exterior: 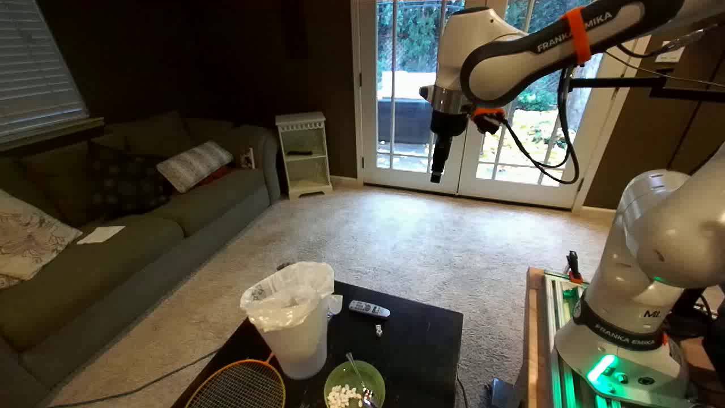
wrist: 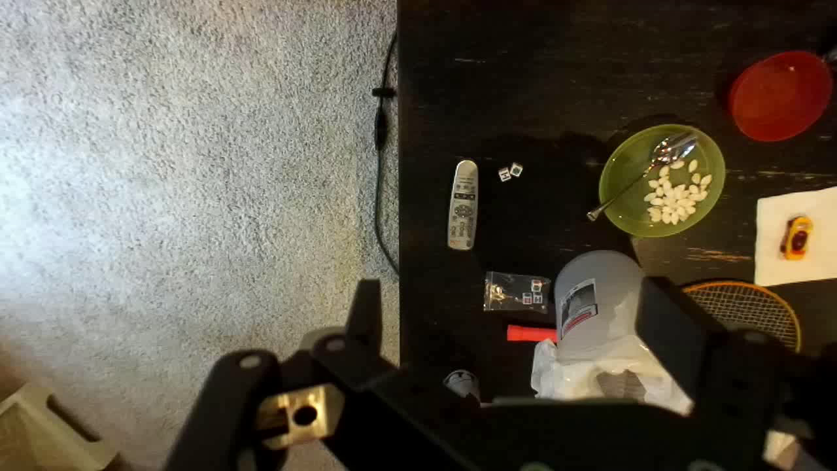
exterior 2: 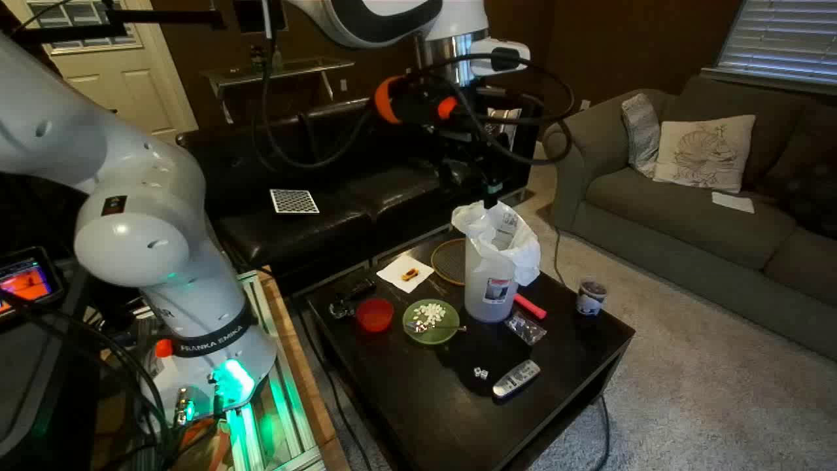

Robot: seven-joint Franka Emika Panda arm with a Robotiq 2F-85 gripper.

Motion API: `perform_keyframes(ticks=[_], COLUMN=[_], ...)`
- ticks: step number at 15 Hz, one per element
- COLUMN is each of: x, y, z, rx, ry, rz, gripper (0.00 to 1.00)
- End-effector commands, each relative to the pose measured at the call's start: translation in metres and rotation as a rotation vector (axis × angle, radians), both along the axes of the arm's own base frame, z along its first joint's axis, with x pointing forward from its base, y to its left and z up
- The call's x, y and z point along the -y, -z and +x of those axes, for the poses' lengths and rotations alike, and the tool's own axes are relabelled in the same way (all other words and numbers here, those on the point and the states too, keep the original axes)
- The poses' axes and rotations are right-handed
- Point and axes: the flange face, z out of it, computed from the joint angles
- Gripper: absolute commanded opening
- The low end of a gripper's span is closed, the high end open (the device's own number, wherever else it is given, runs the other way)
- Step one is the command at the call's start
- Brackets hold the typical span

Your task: Put the remote controller on the plate

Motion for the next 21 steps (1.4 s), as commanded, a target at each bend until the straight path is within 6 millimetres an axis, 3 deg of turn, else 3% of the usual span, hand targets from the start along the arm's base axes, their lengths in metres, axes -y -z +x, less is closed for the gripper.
perform_keyframes(ticks=[1,6,8,12,14,17,18,19,20,21], x=[0.0,0.0,-0.005,-0.02,-0.027,-0.022,-0.028,-0.028,-0.028,-0.028], y=[-0.001,-0.001,0.018,0.085,0.115,0.181,0.201,0.168,0.185,0.189], z=[0.0,0.0,0.017,0.056,0.069,0.088,0.086,0.075,0.076,0.077], rx=[-0.001,-0.001,-0.006,0.007,0.013,0.022,-0.015,0.013,-0.01,-0.017], ry=[0.0,0.0,-0.052,-0.129,-0.179,-0.243,-0.259,-0.222,-0.231,-0.227], rz=[0.0,0.0,0.006,0.039,0.067,0.088,0.129,0.1,0.106,0.105], gripper=[1.0,1.0,1.0,1.0,1.0,1.0,1.0,1.0,1.0,1.0])
